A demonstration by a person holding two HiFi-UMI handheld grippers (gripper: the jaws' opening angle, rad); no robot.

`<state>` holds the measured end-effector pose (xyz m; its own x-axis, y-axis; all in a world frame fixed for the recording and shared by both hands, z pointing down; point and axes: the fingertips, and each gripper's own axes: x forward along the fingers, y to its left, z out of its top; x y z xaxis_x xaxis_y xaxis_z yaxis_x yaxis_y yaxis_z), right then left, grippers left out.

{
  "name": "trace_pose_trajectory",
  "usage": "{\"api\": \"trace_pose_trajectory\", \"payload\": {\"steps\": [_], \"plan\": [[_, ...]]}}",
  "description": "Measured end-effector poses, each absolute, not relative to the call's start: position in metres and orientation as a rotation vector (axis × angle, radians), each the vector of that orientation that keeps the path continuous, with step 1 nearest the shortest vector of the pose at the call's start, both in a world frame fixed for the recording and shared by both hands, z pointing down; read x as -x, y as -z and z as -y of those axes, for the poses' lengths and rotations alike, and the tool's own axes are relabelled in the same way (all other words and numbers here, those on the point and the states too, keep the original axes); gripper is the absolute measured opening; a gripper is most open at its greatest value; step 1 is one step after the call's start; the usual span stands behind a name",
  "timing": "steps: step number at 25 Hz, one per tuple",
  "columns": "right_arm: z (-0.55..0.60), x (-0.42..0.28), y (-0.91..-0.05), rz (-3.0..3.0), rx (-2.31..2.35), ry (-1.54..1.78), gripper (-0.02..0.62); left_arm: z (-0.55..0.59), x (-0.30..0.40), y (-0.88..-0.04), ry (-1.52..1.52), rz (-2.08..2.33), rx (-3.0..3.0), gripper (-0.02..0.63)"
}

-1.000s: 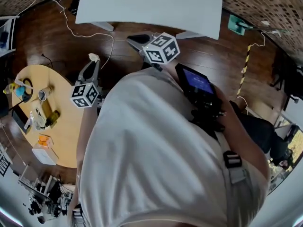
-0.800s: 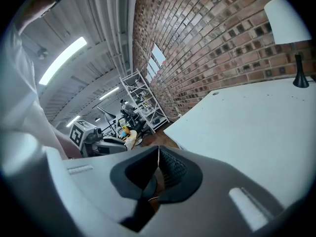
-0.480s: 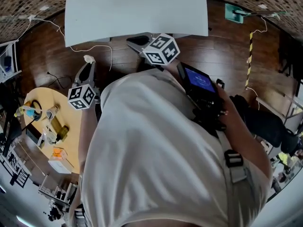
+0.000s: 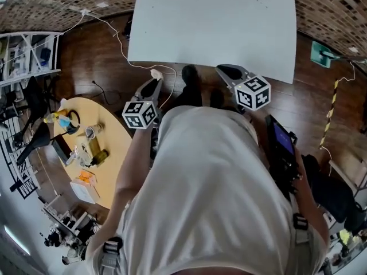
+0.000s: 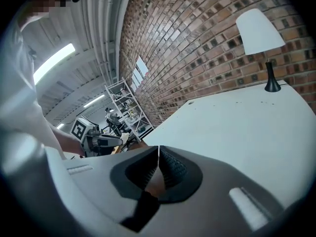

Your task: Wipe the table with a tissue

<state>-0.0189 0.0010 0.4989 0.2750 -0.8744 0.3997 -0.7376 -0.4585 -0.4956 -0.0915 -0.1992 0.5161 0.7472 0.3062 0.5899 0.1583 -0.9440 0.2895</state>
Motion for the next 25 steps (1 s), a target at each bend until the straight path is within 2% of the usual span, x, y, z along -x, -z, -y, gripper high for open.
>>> {"api": "trace_pose_trajectory", "payload": {"steps": [8, 16, 25], "plan": [[0.012, -0.003, -0.514, -1.344, 2.371, 1.033, 0.014, 0.245, 0.054, -0.551, -1.045, -0.339, -2.684, 0.069], [0.067, -0.068, -0.501, -1.325, 2.403, 1.001, 0.014, 0.291, -0.005, -0.565, -1.078, -0.4, -2.675, 0.071], [0.095, -0.104, -0.507, -1.193, 2.47, 1.046, 0.014, 0.348, -0.057, -0.594, -1.239, -0.488, -2.65, 0.069]]}}
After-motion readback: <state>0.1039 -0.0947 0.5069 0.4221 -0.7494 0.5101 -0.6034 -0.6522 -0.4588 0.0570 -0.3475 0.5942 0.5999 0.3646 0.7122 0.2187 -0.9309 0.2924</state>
